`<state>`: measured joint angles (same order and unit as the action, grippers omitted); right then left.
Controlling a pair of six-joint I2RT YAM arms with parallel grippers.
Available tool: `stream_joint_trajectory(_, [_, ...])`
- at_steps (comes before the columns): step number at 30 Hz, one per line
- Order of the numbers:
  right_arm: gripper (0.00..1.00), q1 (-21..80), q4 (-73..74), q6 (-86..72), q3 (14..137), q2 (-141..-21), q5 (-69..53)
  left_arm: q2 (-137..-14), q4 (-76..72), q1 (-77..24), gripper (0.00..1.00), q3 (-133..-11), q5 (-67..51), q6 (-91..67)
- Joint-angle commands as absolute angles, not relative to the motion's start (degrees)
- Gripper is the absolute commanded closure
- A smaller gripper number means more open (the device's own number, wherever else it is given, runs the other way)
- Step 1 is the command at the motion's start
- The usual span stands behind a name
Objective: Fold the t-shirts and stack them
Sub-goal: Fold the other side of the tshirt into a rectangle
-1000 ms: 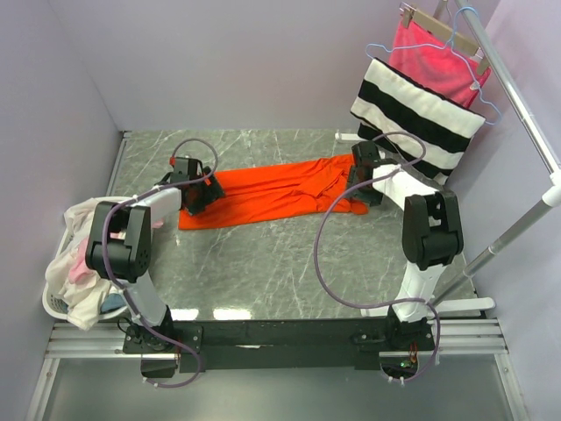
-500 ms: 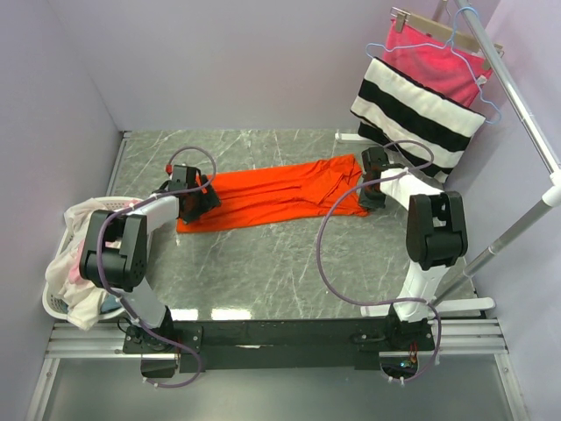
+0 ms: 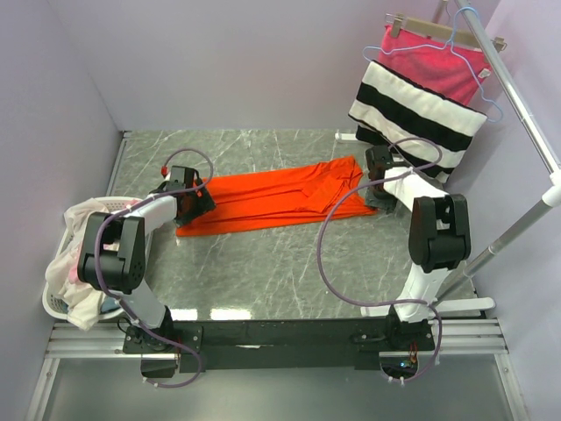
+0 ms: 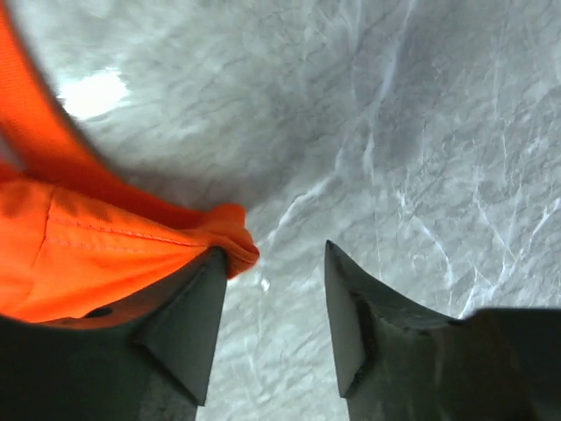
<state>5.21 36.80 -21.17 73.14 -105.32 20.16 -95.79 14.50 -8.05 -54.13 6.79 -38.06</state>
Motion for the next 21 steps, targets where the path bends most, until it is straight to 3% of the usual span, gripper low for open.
stream_joint_trajectory(1, [0.44,5.01,34.28,-21.09,73.21,-94.51,18.04,-93.7,20.22,-7.38,0.12,-53.35,6.43,-36.3])
stream_joint_trajectory(8, [0.46,6.24,29.54,-25.22,76.2,-95.97,-5.78,-90.44,19.25,-8.09,0.12,-56.33,3.08,-37.27])
stream_joint_trajectory(13, [0.46,7.82,29.09,-27.86,76.12,-98.09,-4.84,-88.51,19.77,-8.17,0.09,-57.57,2.81,-36.92])
stream_joint_trajectory(21, [0.47,9.23,25.23,-29.35,74.97,-101.95,-14.14,-87.89,19.69,-8.17,0.08,-58.18,2.46,-36.21])
